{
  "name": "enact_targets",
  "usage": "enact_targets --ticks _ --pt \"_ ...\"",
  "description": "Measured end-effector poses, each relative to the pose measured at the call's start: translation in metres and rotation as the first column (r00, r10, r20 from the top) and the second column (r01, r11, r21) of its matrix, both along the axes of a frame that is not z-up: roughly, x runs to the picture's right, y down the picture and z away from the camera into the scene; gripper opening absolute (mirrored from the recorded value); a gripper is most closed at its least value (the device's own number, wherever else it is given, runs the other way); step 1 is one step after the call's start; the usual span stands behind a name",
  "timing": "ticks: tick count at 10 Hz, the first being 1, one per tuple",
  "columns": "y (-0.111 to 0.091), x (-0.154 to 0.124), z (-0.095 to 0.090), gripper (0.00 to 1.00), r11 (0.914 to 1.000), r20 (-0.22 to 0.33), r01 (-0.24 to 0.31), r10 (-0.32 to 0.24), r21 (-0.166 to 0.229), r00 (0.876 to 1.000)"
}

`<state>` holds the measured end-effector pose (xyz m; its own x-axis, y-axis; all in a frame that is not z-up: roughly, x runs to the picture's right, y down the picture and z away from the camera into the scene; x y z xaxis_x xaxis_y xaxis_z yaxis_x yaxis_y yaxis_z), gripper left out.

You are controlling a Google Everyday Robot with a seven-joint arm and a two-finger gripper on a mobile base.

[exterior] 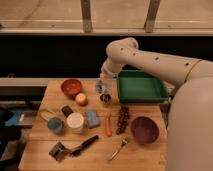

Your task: Place towel in metal cup

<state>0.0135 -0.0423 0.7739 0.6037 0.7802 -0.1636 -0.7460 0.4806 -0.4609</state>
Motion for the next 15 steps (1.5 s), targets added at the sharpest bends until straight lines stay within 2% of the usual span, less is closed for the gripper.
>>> enact_targets --ticks 4,7,8,9,11,12,15 --pt "0.031 0.008 -0.002 0.0 0.9971 -0.044 -0.035 0.032 -0.067 0.999" --pt "0.044 0.023 0.02 0.01 0.9895 -0.083 -0.081 0.072 -0.12 0.994" --pt "0.047 0.023 0.027 0.05 0.9866 -0.086 -0.087 0.075 -0.138 0.993" --pt "0.054 0.021 0.041 0.16 0.9821 -0.088 -0.089 0.076 -0.166 0.993" --pt "0.057 0.021 0.059 0.34 0.9789 -0.087 -0.093 0.079 -0.182 0.993" --pt "0.052 0.02 0.066 0.47 0.9795 -0.086 -0.089 0.074 -0.181 0.993" --pt "0.028 0.024 0.083 0.75 0.9831 -0.091 -0.084 0.069 -0.163 0.993"
